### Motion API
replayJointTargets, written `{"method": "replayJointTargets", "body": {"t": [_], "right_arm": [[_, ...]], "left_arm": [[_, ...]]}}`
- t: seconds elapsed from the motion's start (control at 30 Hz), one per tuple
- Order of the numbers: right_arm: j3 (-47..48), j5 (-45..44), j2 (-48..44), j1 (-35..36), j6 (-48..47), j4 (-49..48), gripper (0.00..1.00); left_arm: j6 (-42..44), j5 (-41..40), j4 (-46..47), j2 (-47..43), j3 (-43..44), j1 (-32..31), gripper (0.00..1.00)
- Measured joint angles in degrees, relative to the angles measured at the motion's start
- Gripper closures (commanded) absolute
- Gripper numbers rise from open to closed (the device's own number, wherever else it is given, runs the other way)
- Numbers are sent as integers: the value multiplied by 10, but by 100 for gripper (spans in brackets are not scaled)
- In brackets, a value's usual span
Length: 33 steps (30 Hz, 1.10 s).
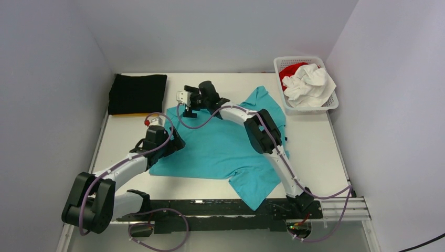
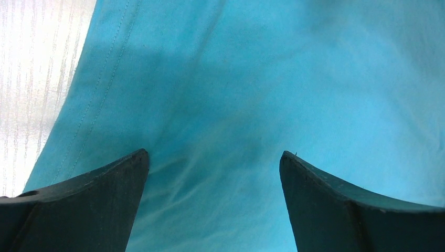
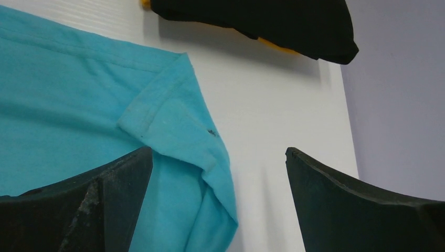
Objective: Fold and stack the t-shirts
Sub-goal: Grab the side of the flattened tshirt closest away from the robot with both arms
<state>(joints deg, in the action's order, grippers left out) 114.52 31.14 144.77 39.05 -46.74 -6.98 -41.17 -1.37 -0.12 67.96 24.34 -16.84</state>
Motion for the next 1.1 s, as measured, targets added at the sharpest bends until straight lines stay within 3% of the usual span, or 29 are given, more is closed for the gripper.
{"method": "replayJointTargets", "body": {"t": [0.37, 0.63, 0.87, 1.1], "right_arm": [[29, -25, 24, -1, -49, 47, 1], [66, -83, 89, 2, 9, -101, 1], [205, -158, 198, -9, 118, -214, 1], [242, -176, 209, -47, 195, -231, 1]], "left_arm": [[2, 10, 4, 0, -1, 4, 1], [2, 28, 24, 2, -8, 5, 1], [2, 46, 54, 4, -19, 6, 1], [2, 47, 63, 0, -26, 6, 1]]}}
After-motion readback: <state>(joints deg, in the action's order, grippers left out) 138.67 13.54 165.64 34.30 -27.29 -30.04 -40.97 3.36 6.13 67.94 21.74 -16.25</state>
